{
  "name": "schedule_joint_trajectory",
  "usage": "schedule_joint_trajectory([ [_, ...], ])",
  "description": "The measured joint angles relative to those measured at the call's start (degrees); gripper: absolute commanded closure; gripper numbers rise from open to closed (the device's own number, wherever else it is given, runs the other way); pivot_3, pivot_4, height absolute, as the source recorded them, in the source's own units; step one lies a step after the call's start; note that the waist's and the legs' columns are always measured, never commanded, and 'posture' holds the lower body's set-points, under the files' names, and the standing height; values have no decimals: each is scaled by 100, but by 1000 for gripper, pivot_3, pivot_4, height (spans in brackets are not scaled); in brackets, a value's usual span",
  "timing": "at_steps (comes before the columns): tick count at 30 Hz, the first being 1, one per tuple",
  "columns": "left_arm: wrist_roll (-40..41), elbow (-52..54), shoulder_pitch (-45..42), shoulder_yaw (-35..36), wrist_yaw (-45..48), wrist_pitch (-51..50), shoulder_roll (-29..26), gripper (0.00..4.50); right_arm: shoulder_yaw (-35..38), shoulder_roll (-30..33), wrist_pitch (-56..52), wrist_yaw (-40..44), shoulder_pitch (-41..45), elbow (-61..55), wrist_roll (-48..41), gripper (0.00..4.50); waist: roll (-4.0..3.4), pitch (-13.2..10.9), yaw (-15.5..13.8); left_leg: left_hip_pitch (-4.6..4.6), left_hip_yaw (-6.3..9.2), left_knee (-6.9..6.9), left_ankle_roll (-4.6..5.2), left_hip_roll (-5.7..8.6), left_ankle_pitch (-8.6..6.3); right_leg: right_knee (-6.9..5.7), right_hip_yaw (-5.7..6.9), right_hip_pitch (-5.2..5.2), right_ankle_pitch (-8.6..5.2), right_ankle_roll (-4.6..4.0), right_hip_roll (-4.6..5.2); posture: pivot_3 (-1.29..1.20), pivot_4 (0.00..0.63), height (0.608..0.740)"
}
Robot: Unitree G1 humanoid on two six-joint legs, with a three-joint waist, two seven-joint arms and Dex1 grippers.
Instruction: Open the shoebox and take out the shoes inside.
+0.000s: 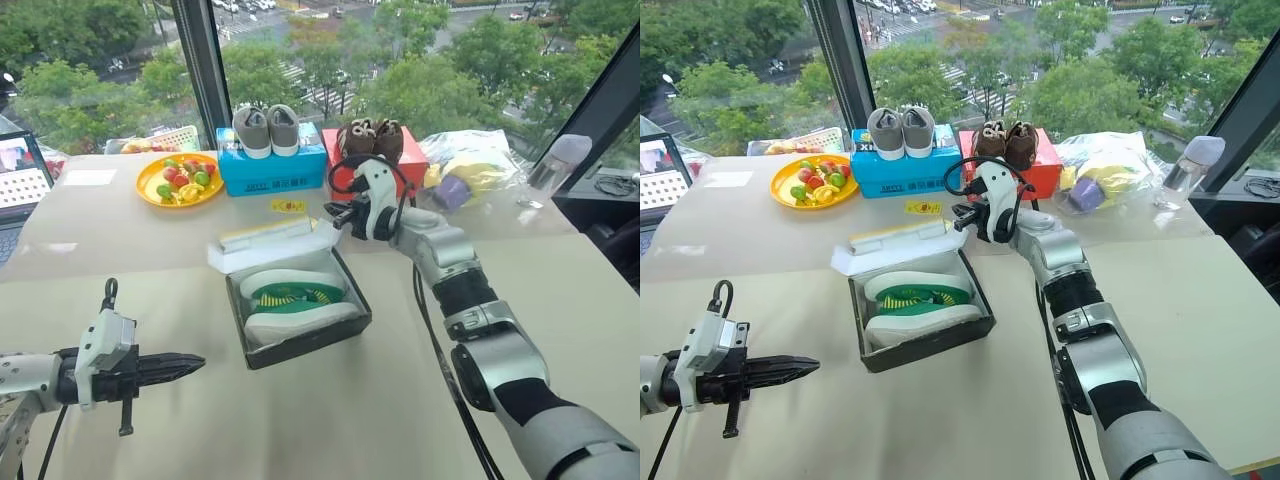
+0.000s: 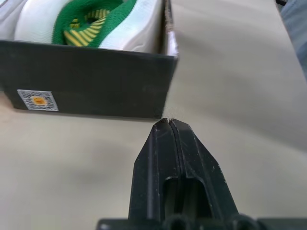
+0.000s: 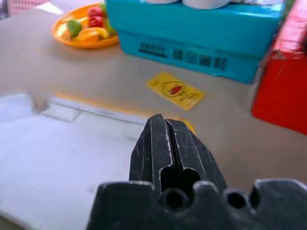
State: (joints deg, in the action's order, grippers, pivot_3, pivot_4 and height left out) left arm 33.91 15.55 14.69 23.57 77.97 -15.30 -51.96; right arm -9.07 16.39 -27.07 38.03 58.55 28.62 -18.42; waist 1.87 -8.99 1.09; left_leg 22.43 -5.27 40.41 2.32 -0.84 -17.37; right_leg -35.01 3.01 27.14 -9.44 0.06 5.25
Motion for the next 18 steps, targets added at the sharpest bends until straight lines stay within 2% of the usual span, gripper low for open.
schedule_joint_trajectory([
  [4,-5,16,157,22,-97,7,80,4485,-230,662,-826,1035,-535,-2066,-509,4500,-2,-1,-15,11,6,-3,16,0,-17,15,27,1,-11,16,9,0,150,731],
  [7,-7,53,191,17,-121,15,112,4485,-330,902,-1670,1308,-554,-3151,-915,4500,-2,-1,1,9,-1,4,18,-1,-20,16,33,-5,-12,17,13,0,150,731],
  [10,-7,116,204,12,-149,19,146,4500,-356,1087,-2486,1407,-483,-3830,-1291,3711,-4,-3,-15,-18,4,17,17,-2,-19,14,38,-27,-12,14,17,0,150,731],
  [12,-10,117,202,-2,-174,19,179,4500,-476,1154,-2926,1446,-434,-4116,-1444,2974,-7,-5,-22,-34,8,31,55,-6,-42,9,38,-40,-13,6,17,0,150,731],
  [18,-28,117,190,-131,-213,29,231,4500,-1400,1127,-2982,1574,-453,-4305,-1171,860,-10,-7,-21,-88,12,38,35,-13,-21,-1,40,-79,1,-20,9,0,150,731],
])
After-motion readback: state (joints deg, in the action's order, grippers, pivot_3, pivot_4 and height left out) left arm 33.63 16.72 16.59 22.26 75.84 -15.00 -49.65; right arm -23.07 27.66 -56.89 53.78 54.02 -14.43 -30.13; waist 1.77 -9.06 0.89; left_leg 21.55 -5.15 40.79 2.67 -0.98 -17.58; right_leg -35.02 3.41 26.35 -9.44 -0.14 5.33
